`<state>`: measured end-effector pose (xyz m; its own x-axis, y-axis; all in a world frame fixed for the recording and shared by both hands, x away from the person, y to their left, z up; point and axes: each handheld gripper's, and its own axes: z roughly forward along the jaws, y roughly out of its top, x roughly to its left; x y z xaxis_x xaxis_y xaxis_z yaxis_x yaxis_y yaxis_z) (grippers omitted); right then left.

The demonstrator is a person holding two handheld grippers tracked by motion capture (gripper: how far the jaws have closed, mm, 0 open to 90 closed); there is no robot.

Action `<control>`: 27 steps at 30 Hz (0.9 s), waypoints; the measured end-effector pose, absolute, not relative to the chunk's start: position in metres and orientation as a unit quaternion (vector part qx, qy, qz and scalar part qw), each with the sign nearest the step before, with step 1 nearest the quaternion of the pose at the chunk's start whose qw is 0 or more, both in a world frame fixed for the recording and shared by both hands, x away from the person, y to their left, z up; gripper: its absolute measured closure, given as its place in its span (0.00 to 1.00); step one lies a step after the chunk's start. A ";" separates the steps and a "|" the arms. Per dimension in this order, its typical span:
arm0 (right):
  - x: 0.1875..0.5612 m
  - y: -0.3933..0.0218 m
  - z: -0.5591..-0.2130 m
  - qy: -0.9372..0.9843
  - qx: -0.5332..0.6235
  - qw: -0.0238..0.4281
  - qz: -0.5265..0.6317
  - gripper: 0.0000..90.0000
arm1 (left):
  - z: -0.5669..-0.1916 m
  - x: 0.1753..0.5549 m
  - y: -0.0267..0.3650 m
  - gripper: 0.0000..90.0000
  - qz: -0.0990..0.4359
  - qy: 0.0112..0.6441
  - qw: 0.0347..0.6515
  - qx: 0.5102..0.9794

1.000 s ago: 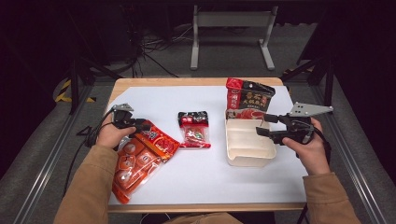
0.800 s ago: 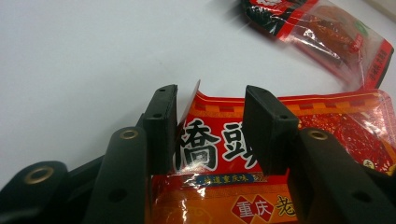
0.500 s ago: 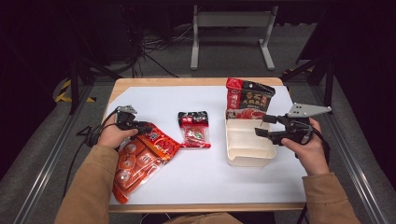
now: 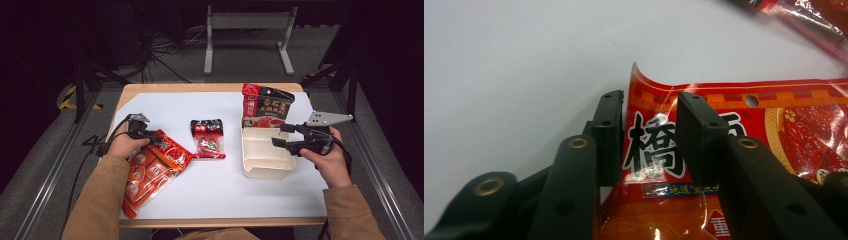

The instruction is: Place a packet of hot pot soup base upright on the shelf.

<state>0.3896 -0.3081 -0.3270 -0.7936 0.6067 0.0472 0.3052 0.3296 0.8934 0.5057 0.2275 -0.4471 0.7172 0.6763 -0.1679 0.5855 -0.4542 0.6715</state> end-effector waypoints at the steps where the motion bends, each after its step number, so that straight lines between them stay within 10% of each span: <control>1: 0.390 -0.308 -0.327 0.802 0.284 0.150 0.504 0.39 | -0.447 0.506 0.227 0.77 0.062 0.371 0.368 0.850; 15: 0.390 -0.308 -0.328 0.801 0.285 0.151 0.504 0.39 | -0.446 0.505 0.229 0.99 0.066 0.374 0.356 0.854; 27: 0.392 -0.307 -0.328 0.800 0.283 0.150 0.506 0.40 | -0.420 0.495 0.236 1.00 0.088 0.380 0.373 0.842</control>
<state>0.3919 -0.3069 -0.3279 -0.7942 0.6058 0.0466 0.3017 0.3266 0.8957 0.4947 0.2363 -0.4199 0.6964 0.7047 -0.1355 0.5735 -0.4331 0.6953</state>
